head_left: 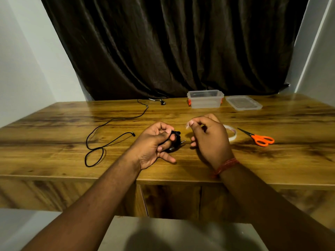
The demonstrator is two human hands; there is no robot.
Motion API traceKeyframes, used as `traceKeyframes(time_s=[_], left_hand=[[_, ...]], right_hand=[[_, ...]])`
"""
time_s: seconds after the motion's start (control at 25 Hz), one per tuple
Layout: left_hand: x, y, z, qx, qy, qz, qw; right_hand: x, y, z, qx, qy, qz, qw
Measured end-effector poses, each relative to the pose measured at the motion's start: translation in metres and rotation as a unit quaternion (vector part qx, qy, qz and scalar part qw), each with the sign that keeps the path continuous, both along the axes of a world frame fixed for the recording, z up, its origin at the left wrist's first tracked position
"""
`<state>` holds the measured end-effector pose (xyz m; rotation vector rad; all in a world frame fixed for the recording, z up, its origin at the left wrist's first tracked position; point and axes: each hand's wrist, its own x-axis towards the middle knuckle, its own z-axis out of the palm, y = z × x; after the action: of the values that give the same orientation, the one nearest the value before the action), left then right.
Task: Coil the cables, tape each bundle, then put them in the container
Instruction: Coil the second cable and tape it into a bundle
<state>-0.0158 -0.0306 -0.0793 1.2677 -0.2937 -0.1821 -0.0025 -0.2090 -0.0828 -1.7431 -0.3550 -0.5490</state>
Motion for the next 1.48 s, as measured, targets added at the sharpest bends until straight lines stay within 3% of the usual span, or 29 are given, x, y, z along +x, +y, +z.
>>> traceKeyframes(time_s=[0.16, 0.36, 0.68, 1.0, 1.48], left_hand=[[0.0, -0.003, -0.001, 0.037, -0.007, 0.036, 0.999], [-0.002, -0.005, -0.002, 0.071, -0.028, 0.036, 0.996], [-0.004, -0.009, -0.003, 0.099, -0.041, 0.081, 0.991], [-0.004, -0.012, -0.004, 0.118, -0.046, 0.096, 0.987], [-0.001, -0.013, -0.004, 0.116, -0.03, 0.11, 0.987]], right_hand=[[-0.004, 0.005, -0.001, -0.118, -0.096, -0.039, 0.988], [-0.005, 0.013, -0.002, -0.251, -0.19, -0.072, 0.946], [-0.002, 0.011, -0.003, -0.233, -0.174, -0.097, 0.952], [0.002, 0.005, -0.003, -0.19, -0.115, -0.048, 0.974], [-0.003, 0.011, -0.004, -0.351, -0.17, -0.042, 0.92]])
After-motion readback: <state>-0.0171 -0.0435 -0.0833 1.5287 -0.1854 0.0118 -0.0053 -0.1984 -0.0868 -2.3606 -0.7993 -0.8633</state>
